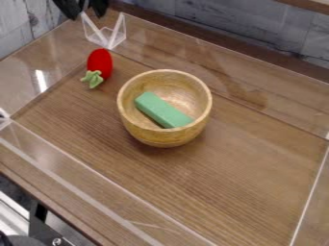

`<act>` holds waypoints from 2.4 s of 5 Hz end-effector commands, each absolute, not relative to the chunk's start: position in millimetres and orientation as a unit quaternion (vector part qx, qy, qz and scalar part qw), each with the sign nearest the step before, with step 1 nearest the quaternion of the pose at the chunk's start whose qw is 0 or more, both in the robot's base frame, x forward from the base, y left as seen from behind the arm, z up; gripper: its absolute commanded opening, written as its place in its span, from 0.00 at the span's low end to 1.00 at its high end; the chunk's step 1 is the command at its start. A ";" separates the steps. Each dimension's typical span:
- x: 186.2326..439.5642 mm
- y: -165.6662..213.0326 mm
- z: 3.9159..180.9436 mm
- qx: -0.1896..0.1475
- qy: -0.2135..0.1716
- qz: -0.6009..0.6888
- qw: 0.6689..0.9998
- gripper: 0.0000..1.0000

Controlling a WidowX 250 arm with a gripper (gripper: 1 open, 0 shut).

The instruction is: Move the red fruit to the left side of the table

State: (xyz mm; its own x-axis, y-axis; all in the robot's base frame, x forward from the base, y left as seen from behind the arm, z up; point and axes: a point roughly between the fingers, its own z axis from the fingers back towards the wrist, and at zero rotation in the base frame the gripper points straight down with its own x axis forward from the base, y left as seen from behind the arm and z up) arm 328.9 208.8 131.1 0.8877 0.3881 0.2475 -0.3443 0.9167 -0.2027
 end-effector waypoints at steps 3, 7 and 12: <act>314.8 211.3 168.6 -0.057 -0.177 0.138 0.973 1.00; 331.7 178.6 180.5 -0.068 -0.164 0.099 0.979 0.00; 359.4 176.6 154.1 -0.063 -0.130 0.077 0.986 0.00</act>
